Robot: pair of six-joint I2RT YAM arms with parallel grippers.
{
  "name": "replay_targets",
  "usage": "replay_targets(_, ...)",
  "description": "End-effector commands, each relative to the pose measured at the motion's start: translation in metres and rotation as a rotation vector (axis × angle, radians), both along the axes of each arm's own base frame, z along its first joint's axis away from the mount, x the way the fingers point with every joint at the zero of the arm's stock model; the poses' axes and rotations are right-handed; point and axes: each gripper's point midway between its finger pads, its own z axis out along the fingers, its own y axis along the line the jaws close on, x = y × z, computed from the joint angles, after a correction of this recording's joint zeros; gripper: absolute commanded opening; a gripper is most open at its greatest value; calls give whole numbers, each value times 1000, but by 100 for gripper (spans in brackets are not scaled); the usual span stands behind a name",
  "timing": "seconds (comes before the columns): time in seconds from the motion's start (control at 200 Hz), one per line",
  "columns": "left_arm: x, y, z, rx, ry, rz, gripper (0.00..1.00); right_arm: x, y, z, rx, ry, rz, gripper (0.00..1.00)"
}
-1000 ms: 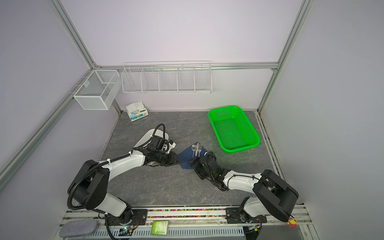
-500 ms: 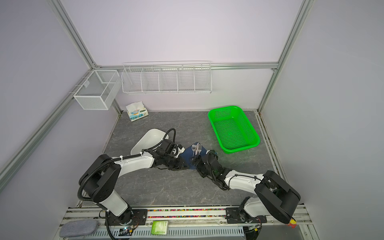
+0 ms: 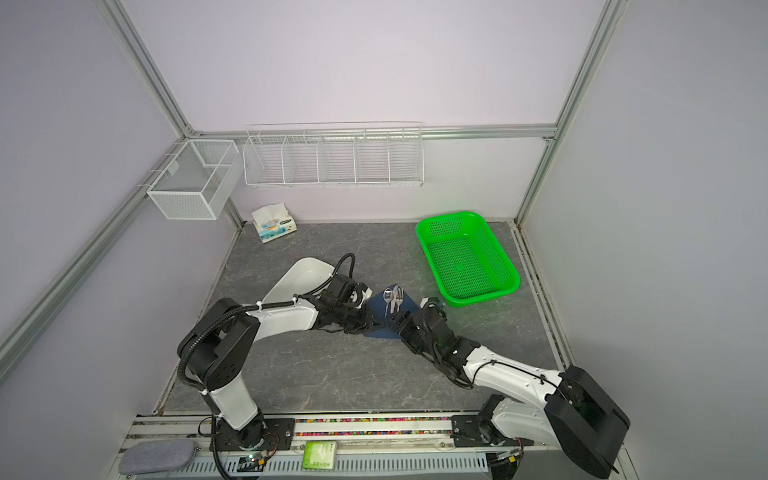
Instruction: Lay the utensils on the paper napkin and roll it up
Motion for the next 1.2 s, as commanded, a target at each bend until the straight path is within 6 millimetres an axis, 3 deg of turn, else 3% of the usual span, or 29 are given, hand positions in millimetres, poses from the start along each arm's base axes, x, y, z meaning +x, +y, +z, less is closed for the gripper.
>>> replay_targets(0.0,8,-8,3,-5,-10,9,26,-7,-20,-11,-177,22,27,66)
replay_targets(0.165,8,-9,2,-8,-11,-1,26,-5,-21,-5,-318,4,109,40)
replay_targets(0.255,8,-10,2,-11,-9,-9,26,-3,-18,-10,-340,-1,135,33)
replay_targets(0.38,8,-4,-5,35,-8,0,25,-1,2,-13,-340,2,232,24)
replay_targets(0.665,7,-5,-10,46,-2,-25,25,7,17,-35,-374,38,297,21)
replay_targets(0.79,7,-6,-11,51,1,-36,25,12,12,-48,-377,69,286,14)
replay_targets(0.885,6,-5,-12,56,2,-41,25,16,10,-49,-378,44,271,14)
replay_targets(1.195,-2,-4,-2,13,-25,-69,27,11,-10,-79,-453,147,230,12)
